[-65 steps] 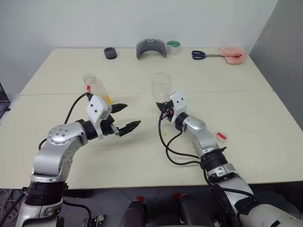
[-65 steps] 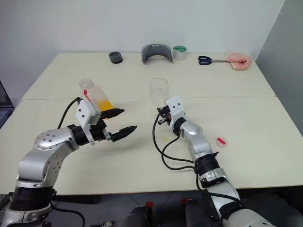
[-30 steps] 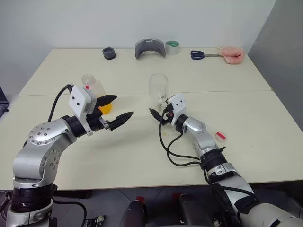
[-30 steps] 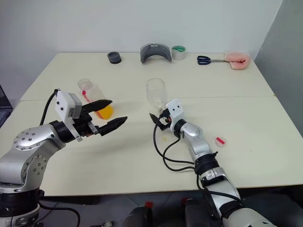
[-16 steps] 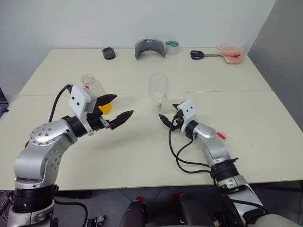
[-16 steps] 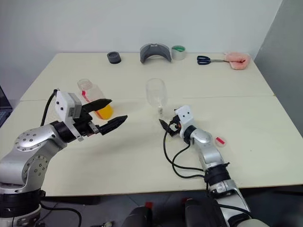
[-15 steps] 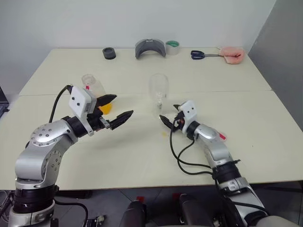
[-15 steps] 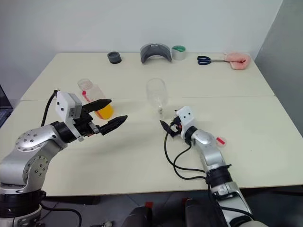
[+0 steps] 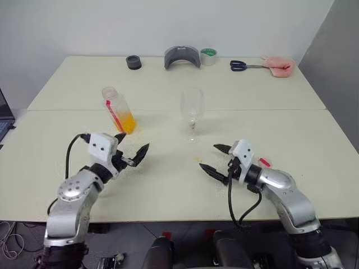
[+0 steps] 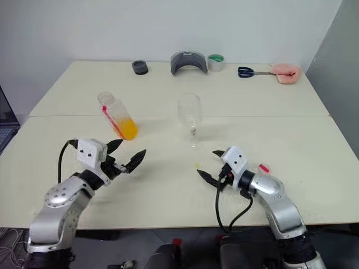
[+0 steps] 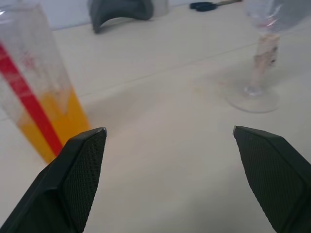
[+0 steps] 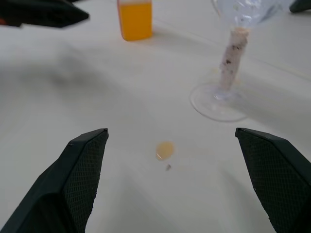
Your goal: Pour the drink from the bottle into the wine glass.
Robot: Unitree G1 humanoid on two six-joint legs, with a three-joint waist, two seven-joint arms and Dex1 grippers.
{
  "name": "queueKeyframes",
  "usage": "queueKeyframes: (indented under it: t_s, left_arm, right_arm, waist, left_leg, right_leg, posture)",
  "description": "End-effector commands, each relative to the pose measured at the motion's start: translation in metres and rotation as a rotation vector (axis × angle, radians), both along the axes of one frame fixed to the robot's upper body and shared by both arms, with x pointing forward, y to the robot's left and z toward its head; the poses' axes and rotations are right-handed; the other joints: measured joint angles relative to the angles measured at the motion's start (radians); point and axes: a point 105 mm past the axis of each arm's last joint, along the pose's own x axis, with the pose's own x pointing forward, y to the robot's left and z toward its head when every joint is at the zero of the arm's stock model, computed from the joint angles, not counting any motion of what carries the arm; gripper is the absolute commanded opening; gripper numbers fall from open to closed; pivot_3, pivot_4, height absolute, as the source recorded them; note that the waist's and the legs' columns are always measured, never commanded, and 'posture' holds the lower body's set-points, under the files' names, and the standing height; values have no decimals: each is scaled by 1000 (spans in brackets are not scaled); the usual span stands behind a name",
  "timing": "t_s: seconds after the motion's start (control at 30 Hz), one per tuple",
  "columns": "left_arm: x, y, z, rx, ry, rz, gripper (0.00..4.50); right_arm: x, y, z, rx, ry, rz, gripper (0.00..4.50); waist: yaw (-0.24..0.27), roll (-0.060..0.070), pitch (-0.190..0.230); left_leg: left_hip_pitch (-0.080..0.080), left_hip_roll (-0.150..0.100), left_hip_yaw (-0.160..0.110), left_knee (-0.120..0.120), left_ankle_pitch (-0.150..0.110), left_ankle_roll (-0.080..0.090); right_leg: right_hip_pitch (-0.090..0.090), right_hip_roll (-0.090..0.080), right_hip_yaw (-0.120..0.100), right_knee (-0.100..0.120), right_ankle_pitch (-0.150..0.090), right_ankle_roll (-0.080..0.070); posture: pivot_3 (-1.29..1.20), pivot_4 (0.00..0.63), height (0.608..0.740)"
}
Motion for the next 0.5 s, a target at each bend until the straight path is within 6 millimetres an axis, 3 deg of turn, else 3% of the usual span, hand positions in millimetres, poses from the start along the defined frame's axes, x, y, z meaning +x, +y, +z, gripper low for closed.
queueKeyframes:
  t_s: [0.03,0.17,0.5]
  left_arm:
    - [-2,6,1,19,-52,71,4500]
    - [1,19,-2,40,-63,167,4500]
    - [23,30,25,10,-107,217,4500]
  right_arm:
    - [-17,5,18,7,-40,98,4455]
    - [-31,9,31,8,-52,192,4455]
    - [-31,15,48,1,-93,227,4455]
  waist:
    - [3,0,0]
    - [10,0,0]
    - [17,-1,0]
  left_leg:
    - [0,0,0,0,0,0]
    - [0,-1,0,0,0,0]
    - [0,-1,1,0,0,0]
  right_leg:
    - [0,0,0,0,0,0]
    - [0,0,-1,-1,0,1]
    - [0,0,-3,-1,1,1]
  posture:
    - [0,150,740]
    - [0,150,740]
    - [0,150,740]
